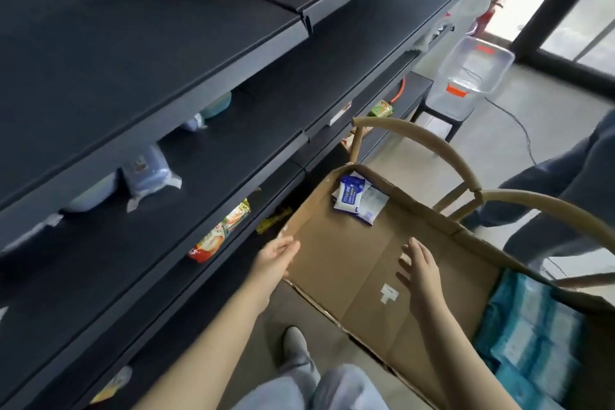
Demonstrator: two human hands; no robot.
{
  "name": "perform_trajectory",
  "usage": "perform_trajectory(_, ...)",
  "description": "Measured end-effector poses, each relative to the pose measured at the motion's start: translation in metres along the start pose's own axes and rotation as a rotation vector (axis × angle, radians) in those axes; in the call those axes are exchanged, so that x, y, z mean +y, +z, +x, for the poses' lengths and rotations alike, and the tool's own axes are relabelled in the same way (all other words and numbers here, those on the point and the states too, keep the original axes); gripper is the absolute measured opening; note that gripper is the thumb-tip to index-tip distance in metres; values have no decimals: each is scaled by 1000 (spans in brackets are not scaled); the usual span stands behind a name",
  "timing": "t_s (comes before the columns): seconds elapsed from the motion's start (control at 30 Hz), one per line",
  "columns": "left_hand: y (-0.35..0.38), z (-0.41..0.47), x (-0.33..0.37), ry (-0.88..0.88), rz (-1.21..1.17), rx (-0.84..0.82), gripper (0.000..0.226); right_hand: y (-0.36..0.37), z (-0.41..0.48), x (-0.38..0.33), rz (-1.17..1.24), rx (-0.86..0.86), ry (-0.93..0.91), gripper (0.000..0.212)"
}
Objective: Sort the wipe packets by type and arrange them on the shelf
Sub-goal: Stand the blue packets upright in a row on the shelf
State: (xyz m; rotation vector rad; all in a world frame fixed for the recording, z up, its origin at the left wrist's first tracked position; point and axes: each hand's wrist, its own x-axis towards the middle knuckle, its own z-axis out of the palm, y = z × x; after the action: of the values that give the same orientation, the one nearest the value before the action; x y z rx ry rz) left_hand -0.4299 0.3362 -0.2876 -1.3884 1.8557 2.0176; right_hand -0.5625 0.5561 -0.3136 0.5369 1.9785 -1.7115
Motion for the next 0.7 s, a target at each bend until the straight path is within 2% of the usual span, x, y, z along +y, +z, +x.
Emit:
perform_trajectory(0.1,19,42,-6,-74,47,-10,20,-4,39,17,-6,20,98,45)
perform_trajectory(0.3,68,140,-35,-231,151,-35,23,0,129,68,-73,2,252,48)
perform_trajectory(0.43,105,215,-54,-296,176,-39,34,9,197,101,-107,-14,304,45)
perform_trajectory(0.57,147,290,-64,-332,116,-7,36,24,267,118,-131,-3,319,43)
perform_trajectory(0.7,180,346,-60,-386,-32,44,55,43,323,120,-130,-5,317,53)
